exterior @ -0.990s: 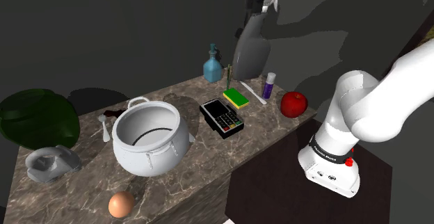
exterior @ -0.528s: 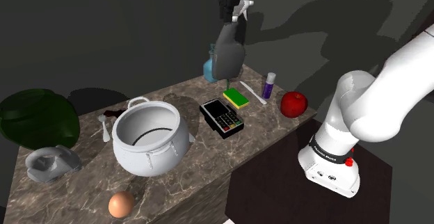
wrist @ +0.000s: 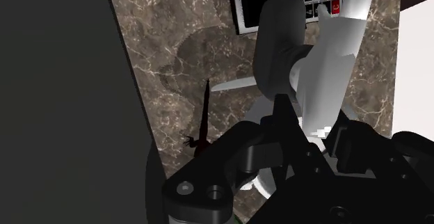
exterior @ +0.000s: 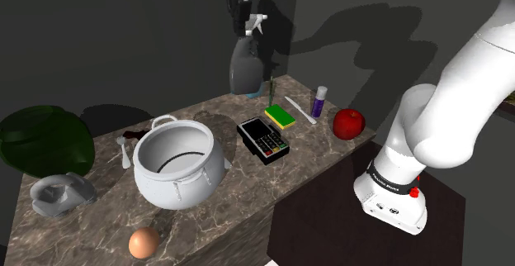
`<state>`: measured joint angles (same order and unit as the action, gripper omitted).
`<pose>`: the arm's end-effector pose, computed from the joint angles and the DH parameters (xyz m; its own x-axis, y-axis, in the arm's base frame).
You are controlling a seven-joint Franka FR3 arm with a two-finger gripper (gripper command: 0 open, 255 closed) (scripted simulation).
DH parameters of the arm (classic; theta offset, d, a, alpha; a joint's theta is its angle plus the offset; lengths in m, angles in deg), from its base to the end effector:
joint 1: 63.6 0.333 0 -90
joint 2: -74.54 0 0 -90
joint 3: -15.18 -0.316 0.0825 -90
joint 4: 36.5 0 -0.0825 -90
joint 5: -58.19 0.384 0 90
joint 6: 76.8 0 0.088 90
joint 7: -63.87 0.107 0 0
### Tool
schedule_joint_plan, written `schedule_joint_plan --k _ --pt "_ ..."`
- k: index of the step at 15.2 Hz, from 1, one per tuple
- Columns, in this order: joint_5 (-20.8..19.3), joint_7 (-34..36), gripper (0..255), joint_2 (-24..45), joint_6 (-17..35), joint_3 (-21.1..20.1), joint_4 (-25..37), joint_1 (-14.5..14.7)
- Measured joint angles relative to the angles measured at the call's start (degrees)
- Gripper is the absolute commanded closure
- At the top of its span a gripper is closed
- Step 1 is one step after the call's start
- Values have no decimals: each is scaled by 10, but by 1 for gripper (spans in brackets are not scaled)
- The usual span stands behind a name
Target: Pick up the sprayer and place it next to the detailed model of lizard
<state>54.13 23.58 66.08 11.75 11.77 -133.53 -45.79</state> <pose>0.4727 0.1778 0.6429 0.4799 0.8758 -0.0518 0.8769 -0.4769 0.0603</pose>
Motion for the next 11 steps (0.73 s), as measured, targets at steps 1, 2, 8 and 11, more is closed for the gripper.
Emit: schedule_joint_plan --k 1,2,8,11 --pt "-1 -2 255 22 4 1 19 -1" --pt "-3 -9 255 37 10 5 28 -5" --pt "-7 -33 255 158 37 18 124 -18" --pt "-7 -43 255 214 46 23 172 -23"
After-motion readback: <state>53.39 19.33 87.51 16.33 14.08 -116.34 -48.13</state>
